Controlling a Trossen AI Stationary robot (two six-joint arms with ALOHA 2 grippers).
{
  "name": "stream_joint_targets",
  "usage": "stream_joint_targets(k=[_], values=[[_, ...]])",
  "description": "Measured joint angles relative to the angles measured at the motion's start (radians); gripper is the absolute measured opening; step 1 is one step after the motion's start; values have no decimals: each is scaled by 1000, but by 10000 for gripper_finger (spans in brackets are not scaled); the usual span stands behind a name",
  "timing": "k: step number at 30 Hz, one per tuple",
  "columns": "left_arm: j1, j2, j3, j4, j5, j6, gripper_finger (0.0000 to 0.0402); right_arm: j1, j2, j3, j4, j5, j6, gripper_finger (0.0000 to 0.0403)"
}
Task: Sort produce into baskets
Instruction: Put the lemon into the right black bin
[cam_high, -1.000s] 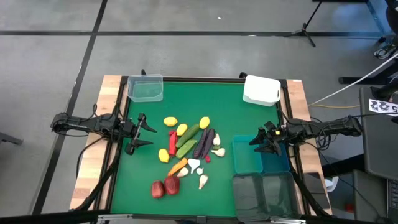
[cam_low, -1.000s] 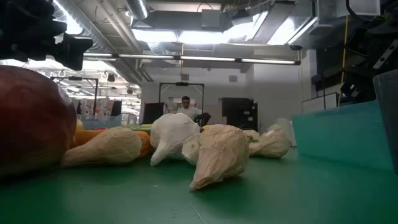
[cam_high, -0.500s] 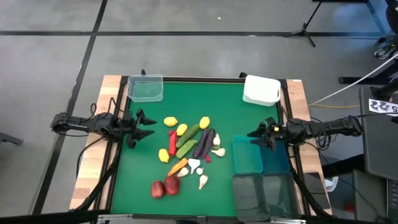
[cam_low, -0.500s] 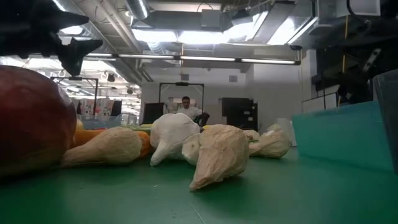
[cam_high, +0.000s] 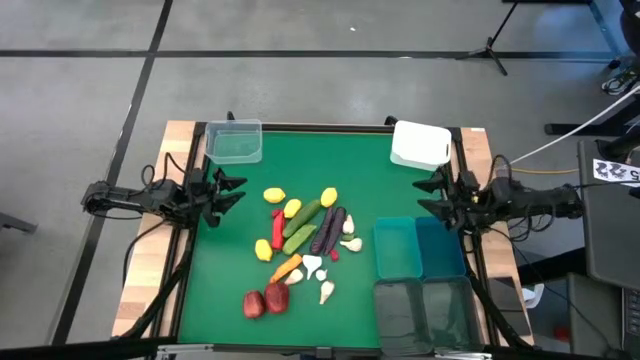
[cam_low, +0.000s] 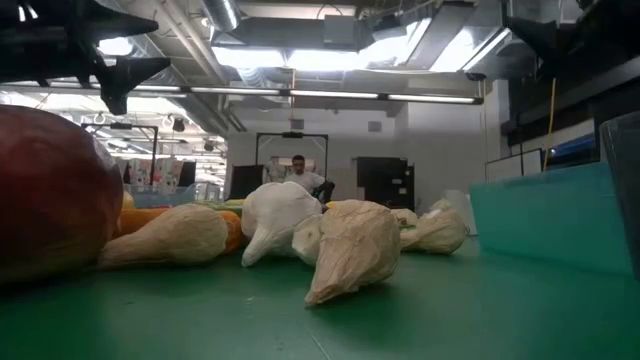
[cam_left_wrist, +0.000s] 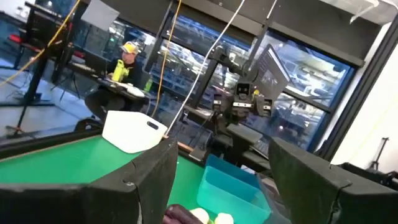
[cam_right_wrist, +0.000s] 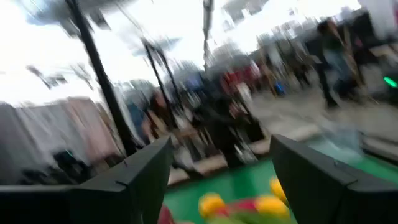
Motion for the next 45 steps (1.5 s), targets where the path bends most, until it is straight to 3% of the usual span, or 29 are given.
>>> stream_joint_targets(k=[6, 13, 17, 22, 24, 31, 37, 45], values=[[-4, 20, 6, 25, 0, -70, 247, 0, 304, 334, -441, 103, -66, 270], [-46, 147, 95, 17, 3, -115, 247, -3, 767, 699, -658, 133, -398, 270], [-78, 289, 190, 17, 3, -117, 247, -70, 990, 839, -747, 124, -526, 273], [-126, 508, 359, 9, 4, -92, 247, -230, 1182, 863, -720, -228, -727, 270], [-143, 593, 427, -10, 5, -52, 247, -286, 1236, 862, -703, -301, -798, 267], [-140, 777, 550, -38, -16, 104, 247, -346, 1388, 862, -591, -303, -982, 266], [-105, 781, 556, -42, -65, 111, 247, -325, 1524, 875, -431, -305, -989, 266], [-63, 699, 557, -136, -70, 93, 247, -328, 1704, 1081, -623, -303, -1089, 266]])
